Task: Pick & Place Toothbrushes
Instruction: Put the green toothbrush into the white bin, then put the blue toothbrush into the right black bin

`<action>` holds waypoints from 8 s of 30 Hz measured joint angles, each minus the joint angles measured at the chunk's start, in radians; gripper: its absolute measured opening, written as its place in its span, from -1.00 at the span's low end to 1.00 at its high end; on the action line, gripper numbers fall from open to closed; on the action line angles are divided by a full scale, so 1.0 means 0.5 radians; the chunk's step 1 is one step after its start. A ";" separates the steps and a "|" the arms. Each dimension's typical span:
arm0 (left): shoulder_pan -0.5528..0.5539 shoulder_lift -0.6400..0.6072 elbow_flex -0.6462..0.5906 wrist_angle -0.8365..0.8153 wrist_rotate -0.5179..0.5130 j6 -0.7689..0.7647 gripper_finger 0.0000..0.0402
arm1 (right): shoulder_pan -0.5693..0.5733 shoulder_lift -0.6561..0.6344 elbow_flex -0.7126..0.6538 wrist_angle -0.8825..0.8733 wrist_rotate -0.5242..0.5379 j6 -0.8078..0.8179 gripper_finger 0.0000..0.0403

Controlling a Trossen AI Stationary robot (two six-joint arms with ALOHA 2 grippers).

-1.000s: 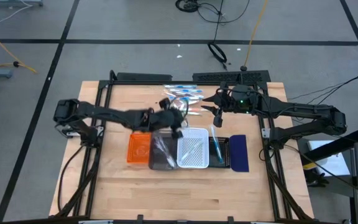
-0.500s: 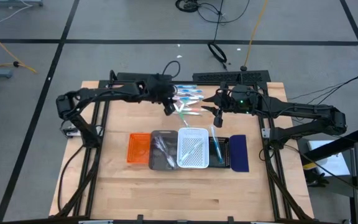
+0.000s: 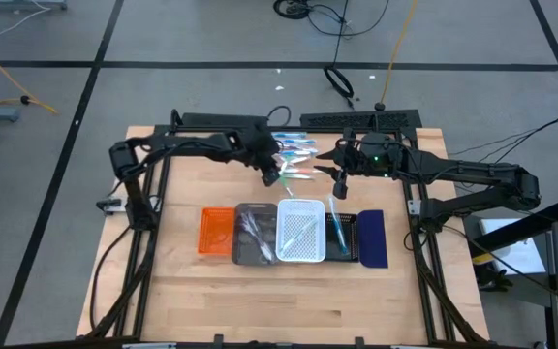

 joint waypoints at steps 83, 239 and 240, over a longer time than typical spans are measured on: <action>-0.757 -0.823 0.002 0.172 -1.115 0.045 -0.99 | -0.108 -0.001 -0.177 0.723 -0.017 0.595 -0.42; 0.140 0.062 0.001 -0.138 -0.412 0.175 -0.42 | 0.669 0.262 -0.108 0.102 0.777 -0.052 -0.28; 0.140 0.061 0.002 -0.130 -0.413 0.175 -0.38 | 0.667 0.262 -0.108 0.102 0.777 -0.052 -0.28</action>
